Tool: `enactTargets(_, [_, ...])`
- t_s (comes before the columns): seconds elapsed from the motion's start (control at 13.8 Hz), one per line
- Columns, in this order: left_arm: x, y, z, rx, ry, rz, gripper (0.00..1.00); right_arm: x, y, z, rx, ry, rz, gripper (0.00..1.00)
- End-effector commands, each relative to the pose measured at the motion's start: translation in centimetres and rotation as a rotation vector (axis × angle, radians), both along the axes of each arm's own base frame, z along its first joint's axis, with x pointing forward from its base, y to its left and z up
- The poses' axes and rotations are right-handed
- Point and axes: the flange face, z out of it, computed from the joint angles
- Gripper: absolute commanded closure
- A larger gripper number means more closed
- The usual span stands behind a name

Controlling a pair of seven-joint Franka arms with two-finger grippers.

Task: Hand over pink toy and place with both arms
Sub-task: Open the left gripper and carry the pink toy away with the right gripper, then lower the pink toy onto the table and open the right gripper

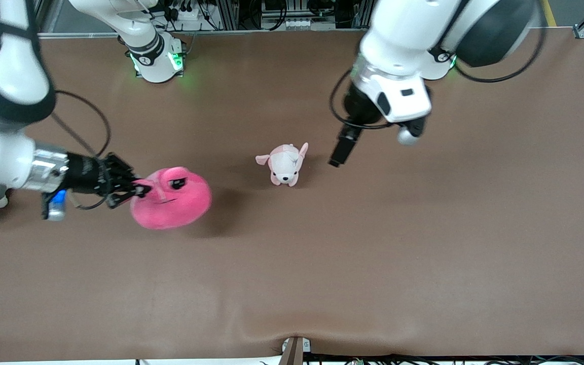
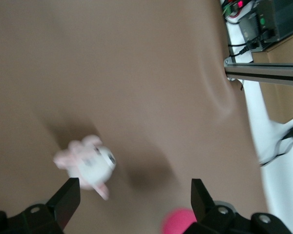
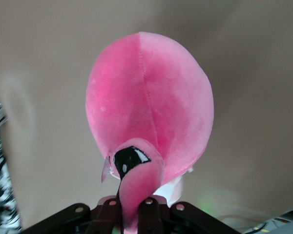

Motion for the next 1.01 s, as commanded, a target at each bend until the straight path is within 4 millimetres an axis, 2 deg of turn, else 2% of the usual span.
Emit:
enactTargets(0.0, [0.9, 6.3, 1.9, 0.132, -0.024, -0.302, 0.0, -0.3, -6.2, -3.5, 0.035, 0.081, 0.031, 1.0])
enactTargets(0.14, [2.7, 11.4, 2.5, 0.175, -0.035, -0.443, 0.0, -1.3, -10.7, -6.5, 0.059, 0.149, -0.011, 1.0])
enactTargets(0.22, [3.4, 12.9, 2.2, 0.183, -0.033, -0.476, 0.0, -2.1, -12.2, -8.7, 0.077, 0.182, -0.013, 1.0])
enactTargets(0.36, [3.3, 14.4, 1.4, 0.211, 0.028, -0.582, 0.0, -4.2, -15.4, -11.9, 0.115, 0.215, -0.02, 1.0])
enactTargets(0.51, [3.5, 18.9, 1.3, 0.207, 0.075, -0.625, 0.0, -6.2, -17.6, -13.9, 0.151, 0.251, -0.034, 1.0])
enactTargets(0.58, [2.6, 20.8, 1.8, 0.22, 0.073, -0.695, 0.0, -6.9, -18.8, -14.3, 0.172, 0.253, -0.025, 0.77])
enactTargets(0.65, [1.4, 21.8, 1.2, 0.237, 0.084, -0.823, 0.0, -7.5, -19.6, -14.2, 0.208, 0.238, 0.02, 0.25])
enactTargets(0.72, [0.1, 22.0, 1.4, 0.266, 0.078, -0.907, 0.0, -7.9, -20.4, -13.9, 0.232, 0.224, 0.05, 0.04])
enactTargets(0.8, [-0.8, 22.4, 1.9, 0.284, 0.074, -0.941, 0.0, -7.9, -20.6, -13.7, 0.234, 0.215, 0.054, 0.0])
enactTargets(0.94, [-2.5, 24.8, 2.8, 0.297, 0.074, -0.957, 0.0, -6.7, -20.8, -11.8, 0.212, 0.169, 0.067, 0.0])
